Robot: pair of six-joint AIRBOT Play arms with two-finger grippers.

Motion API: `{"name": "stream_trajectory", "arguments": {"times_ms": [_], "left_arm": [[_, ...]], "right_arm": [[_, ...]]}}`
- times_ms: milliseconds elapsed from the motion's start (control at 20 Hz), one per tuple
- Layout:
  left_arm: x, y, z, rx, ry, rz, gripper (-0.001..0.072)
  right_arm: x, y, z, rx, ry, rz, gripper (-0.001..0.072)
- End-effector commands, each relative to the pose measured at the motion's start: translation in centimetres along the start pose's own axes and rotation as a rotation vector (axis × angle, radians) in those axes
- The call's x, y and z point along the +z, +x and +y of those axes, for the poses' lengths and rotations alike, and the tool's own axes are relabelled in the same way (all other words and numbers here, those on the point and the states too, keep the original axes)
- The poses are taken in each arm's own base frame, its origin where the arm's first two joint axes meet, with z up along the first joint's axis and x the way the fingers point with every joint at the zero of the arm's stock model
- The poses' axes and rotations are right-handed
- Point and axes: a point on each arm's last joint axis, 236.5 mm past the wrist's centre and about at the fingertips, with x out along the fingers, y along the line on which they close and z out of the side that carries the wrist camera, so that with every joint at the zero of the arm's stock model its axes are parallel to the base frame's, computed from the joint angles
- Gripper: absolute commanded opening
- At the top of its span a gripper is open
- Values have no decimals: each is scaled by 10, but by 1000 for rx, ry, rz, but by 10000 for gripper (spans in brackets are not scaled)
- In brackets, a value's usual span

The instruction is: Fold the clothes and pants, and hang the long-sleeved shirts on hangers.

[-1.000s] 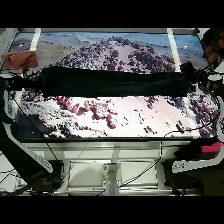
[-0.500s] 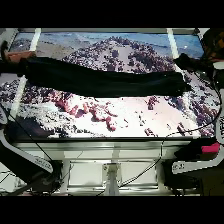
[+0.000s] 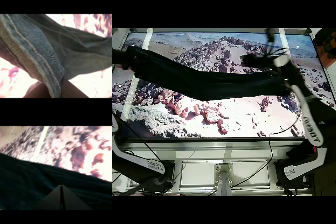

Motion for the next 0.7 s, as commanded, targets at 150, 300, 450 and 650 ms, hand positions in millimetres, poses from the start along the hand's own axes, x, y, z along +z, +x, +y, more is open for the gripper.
{"name": "stream_trajectory", "arguments": {"times_ms": [150,300,450,650], "left_arm": [[-30,32,-63,-60,80,137,23],[-31,27,-104,-163,117,121,23],[-30,17,-138,-277,132,99,24],[-29,7,-170,-405,126,87,23]], "right_arm": [[-86,87,111,116,70,150,45],[-122,115,146,149,115,203,45],[-148,141,172,174,202,255,44],[-178,165,192,194,293,344,44]]}}
